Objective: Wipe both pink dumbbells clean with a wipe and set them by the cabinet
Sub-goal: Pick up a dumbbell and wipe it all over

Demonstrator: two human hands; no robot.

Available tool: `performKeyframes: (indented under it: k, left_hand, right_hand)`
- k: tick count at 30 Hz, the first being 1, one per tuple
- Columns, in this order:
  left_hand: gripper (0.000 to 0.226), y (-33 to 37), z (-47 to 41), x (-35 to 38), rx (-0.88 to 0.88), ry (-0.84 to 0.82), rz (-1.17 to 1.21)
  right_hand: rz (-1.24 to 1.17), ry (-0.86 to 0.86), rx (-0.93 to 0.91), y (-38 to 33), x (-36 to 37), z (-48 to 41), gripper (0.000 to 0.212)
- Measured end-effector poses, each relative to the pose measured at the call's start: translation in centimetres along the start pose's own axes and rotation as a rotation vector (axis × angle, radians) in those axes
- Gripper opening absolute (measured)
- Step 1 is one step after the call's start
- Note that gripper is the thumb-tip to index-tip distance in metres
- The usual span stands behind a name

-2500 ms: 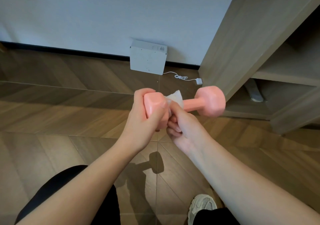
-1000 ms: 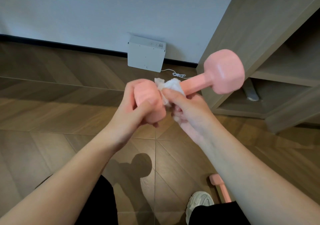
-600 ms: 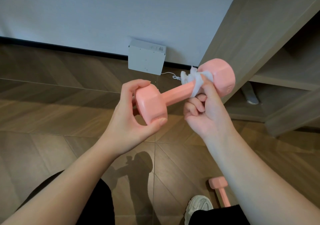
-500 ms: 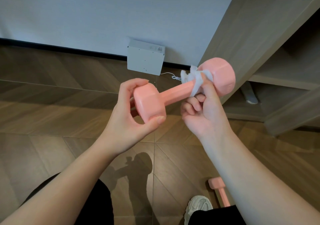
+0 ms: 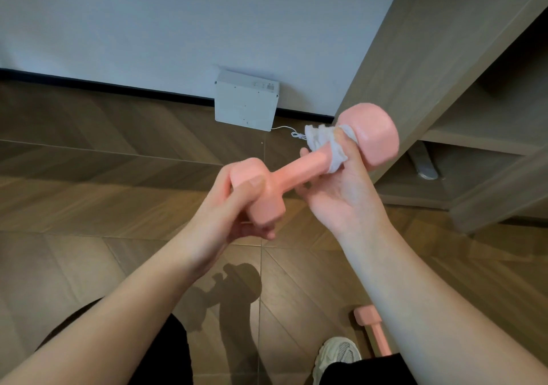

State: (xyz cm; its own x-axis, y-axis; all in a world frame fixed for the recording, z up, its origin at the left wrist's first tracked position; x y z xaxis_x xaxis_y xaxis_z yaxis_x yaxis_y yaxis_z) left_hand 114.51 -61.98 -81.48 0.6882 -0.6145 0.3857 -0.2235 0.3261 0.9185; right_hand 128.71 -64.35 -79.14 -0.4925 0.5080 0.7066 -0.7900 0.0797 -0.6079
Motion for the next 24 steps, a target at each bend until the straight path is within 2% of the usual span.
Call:
performKeyframes:
  k: [2,4,5,7,10,14,19,22,24]
  left_hand:
    - [0.062,1.5,0.6,0.0,0.179,0.055,-0.279]
    - [0.063,2.6,1.4,1.0,0.327,0.036,-0.517]
    - [0.063,2.8,1.7,1.6,0.378,0.017,-0.586]
    - [0.064,2.7,2.0,2.2,0.441,0.007,-0.644]
    - [0.063,2.6,2.0,2.4,0.444,0.024,-0.614]
    - [0.056,2.0,1.8,2.8,0.423,0.025,-0.457]
    - [0.057,1.6,1.1,2.8,0.377,0.087,-0.283]
    - [0.051,1.2,0.7,2.6,0.291,0.114,-0.23]
    - [0.033,0.7,0.7,2.6,0.214,0.131,-0.166]
  right_hand:
    - [-0.048,0.052,0.02,0.1,-0.5,-0.2,0.02]
    - [-0.07,0.059,0.017,0.0,-0.7,-0.2,0.028]
    - [-0.066,0.058,0.011,-0.1,-0.6,-0.1,0.031]
    - [-0.028,0.038,-0.009,-0.2,-0.6,-0.1,0.025]
    - [0.098,0.006,-0.017,0.1,-0.3,0.2,0.016]
    - [0.344,-0.066,-0.033,0.9,0.3,0.9,0.015]
    - [0.494,-0.217,0.006,2.5,1.4,1.9,0.015]
    - [0.582,-0.162,0.048,2.8,0.9,2.1,0.041]
    - [0.649,-0.162,0.042,2.5,0.8,2.1,0.045]
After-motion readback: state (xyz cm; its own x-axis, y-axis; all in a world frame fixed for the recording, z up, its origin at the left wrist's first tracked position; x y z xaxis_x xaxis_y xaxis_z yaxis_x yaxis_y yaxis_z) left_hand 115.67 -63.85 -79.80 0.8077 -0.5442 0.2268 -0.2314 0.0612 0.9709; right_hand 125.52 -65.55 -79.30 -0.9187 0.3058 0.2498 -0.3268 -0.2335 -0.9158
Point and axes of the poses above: each hand's wrist, its own z-axis away from the middle knuckle, its own x-axis out of the palm, y = z × x, the point moved 8 cm from there along -z, towards the middle knuckle, and after that the axes turned 3 degrees about -y, right-handed, at the moved point
